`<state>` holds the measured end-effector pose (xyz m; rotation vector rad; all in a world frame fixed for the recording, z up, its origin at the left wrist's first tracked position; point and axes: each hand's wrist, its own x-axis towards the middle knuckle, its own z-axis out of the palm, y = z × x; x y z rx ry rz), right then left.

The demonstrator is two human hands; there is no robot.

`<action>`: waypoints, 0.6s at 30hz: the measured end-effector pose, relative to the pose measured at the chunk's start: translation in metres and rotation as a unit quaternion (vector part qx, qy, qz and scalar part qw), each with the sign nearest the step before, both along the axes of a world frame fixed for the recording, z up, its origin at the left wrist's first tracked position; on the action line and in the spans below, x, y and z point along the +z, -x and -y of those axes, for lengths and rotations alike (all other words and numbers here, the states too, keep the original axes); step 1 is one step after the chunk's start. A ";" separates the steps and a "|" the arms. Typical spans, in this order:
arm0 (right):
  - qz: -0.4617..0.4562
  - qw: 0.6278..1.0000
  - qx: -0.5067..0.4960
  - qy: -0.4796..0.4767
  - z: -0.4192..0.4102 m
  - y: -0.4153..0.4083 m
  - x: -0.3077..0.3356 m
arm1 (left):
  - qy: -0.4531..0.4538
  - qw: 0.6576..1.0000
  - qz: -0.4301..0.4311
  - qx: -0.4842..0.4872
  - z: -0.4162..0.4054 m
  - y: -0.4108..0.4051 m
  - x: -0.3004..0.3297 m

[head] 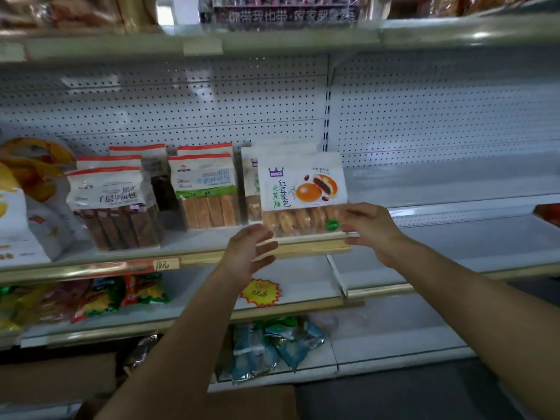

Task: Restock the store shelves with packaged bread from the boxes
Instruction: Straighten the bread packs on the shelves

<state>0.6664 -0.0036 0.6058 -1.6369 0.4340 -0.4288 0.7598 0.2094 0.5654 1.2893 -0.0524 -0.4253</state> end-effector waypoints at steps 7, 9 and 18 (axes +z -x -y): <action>-0.010 1.000 0.018 -0.018 0.048 -0.022 -0.015 | -0.024 0.999 0.031 0.015 0.044 -0.033 -0.003; -0.013 1.000 0.016 -0.022 0.068 -0.039 -0.018 | -0.028 0.999 0.039 0.026 0.057 -0.052 -0.006; -0.063 0.997 0.007 0.042 0.145 -0.153 -0.025 | -0.021 0.993 0.048 0.109 0.084 -0.147 -0.014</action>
